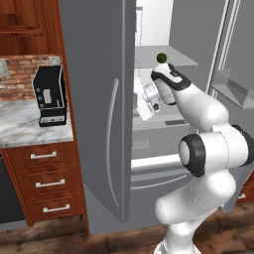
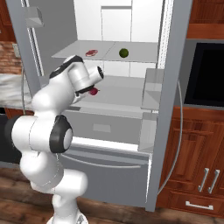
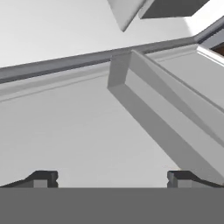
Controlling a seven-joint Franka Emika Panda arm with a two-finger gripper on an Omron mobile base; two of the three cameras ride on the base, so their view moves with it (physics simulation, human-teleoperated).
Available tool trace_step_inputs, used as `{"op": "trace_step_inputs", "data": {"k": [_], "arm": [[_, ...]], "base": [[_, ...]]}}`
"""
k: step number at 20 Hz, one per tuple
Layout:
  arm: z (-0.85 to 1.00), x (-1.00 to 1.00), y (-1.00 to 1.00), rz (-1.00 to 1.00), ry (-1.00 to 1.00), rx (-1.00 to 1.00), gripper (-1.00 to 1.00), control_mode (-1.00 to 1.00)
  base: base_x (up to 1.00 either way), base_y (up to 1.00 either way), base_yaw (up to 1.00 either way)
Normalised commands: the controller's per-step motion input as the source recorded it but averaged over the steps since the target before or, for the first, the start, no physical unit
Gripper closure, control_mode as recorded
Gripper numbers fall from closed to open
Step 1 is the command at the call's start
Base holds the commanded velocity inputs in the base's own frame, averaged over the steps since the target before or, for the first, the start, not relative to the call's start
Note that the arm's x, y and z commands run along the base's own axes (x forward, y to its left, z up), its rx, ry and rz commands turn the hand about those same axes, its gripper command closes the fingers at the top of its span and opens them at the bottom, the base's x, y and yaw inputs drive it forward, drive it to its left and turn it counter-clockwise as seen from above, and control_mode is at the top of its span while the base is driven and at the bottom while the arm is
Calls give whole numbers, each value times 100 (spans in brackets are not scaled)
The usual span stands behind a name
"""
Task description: Open the fridge, remove the pear, lime, and steak, and place them on any counter.
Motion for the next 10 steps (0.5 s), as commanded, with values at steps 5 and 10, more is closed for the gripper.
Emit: {"op": "trace_step_inputs", "data": {"k": [5, 10], "arm": [[0, -43, 57, 14, -5, 0, -100, -100], [2, -99, 64, 8, -24, 0, -100, -100]], "base": [[0, 0, 0], [0, 0, 0]]}}
